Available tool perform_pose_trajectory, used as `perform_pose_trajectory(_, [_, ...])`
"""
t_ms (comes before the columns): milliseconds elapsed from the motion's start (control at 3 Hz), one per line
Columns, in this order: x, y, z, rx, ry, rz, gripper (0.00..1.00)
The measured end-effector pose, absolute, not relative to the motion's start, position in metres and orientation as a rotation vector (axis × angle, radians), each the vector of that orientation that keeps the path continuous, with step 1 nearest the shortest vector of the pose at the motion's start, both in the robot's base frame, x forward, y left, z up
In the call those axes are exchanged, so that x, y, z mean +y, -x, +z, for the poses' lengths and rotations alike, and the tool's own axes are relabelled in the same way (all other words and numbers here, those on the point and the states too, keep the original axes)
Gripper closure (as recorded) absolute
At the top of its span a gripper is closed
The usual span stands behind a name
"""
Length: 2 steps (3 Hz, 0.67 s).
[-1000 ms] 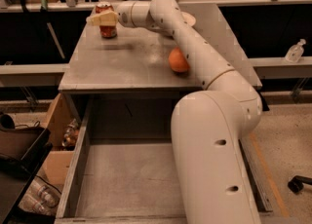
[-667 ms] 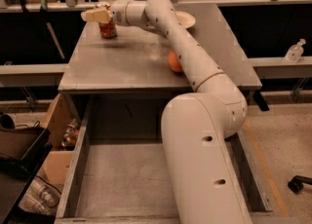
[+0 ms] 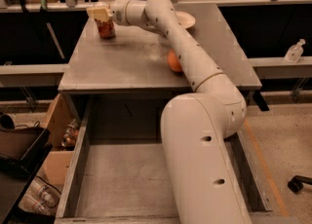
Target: Place coke can into top drawer
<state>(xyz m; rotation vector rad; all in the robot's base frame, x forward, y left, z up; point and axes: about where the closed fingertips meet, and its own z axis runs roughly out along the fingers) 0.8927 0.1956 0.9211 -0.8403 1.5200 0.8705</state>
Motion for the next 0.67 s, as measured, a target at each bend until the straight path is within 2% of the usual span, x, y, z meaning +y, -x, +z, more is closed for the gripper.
perform_pose_trajectory(333, [0.1995, -0.8920, 0.9196, 1.520, 0.844, 0.875, 0.94])
perform_pose_trajectory(667, [0.2021, -0.8915, 0.9186, 1.521, 0.846, 0.878, 1.00])
